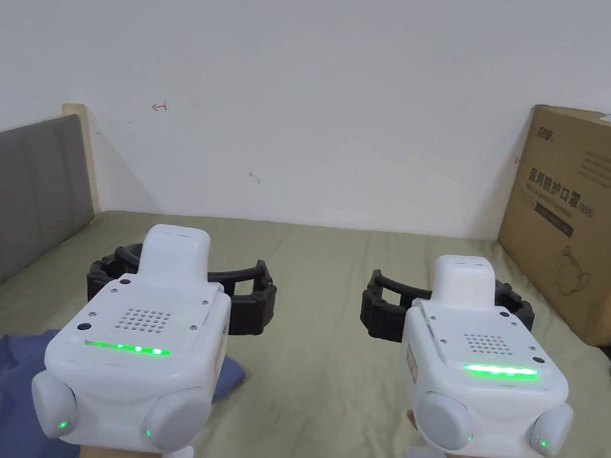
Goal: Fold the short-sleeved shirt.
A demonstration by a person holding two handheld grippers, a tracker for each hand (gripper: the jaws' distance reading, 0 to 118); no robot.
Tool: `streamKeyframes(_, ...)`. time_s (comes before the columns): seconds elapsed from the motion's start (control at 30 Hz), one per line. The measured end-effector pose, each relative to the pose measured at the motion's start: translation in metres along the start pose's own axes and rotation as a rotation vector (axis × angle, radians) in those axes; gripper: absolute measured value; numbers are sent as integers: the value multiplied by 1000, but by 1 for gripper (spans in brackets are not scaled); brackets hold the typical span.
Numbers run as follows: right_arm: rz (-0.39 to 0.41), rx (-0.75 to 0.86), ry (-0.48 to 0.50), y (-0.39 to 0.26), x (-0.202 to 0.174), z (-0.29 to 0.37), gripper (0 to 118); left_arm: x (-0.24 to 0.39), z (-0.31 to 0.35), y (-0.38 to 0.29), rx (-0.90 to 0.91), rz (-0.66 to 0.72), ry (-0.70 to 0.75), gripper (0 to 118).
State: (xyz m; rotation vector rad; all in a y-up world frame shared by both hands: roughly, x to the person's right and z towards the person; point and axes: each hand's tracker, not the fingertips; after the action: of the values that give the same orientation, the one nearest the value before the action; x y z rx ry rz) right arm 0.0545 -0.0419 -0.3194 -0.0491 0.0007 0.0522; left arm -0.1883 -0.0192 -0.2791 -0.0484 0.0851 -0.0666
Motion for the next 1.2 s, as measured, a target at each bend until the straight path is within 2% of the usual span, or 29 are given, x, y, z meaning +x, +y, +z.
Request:
streamKeyframes(0.57, -25, -12, 28, -1, 0, 1, 118, -1, -1, -3, -13, 7, 6, 118)
streamKeyframes(1.2, -17, -19, 37, -1, 0, 2, 118, -1, 1, -2, -10, 9, 20, 118)
